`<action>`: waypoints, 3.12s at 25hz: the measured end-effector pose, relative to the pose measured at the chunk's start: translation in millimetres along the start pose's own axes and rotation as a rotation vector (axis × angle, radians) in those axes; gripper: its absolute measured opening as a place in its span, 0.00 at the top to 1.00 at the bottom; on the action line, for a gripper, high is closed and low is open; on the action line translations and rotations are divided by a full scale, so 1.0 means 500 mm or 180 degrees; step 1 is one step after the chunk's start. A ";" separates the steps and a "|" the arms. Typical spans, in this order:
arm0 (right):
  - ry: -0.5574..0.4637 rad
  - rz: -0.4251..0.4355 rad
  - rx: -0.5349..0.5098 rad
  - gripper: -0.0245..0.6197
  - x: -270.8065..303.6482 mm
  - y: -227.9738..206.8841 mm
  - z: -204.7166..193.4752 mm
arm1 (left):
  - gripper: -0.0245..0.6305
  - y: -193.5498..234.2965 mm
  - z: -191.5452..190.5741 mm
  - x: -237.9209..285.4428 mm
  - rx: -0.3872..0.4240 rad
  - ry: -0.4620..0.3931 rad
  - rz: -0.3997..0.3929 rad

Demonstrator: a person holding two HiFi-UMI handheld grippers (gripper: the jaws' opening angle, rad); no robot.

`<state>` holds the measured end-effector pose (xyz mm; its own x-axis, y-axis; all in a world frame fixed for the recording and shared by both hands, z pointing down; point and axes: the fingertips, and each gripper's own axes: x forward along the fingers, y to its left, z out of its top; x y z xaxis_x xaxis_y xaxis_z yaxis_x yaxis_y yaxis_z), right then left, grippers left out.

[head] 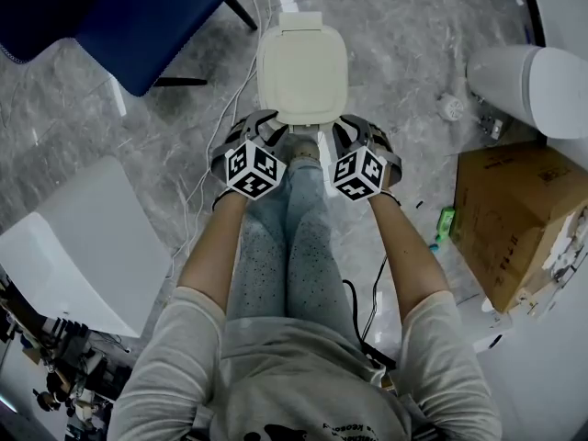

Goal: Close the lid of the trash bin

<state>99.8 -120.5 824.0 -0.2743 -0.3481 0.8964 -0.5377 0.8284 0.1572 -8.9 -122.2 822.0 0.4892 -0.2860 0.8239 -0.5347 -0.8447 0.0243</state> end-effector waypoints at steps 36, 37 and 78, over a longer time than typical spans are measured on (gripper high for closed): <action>0.0508 0.0580 -0.0030 0.82 0.121 0.030 -0.016 | 0.73 0.004 -0.066 0.097 -0.0315 0.0475 -0.0350; 0.0510 0.0593 -0.0031 0.82 0.122 0.030 -0.015 | 0.73 0.006 -0.066 0.097 -0.0319 0.0478 -0.0351; -0.0605 -0.0249 0.0288 0.91 -0.488 -0.053 0.328 | 0.93 -0.006 0.333 -0.460 -0.0095 -0.0512 0.0152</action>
<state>50.0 -129.5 533.2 -0.3698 -0.4934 0.7873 -0.6302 0.7558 0.1776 -5.0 -129.2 538.3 0.5654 -0.3963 0.7234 -0.5791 -0.8153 0.0061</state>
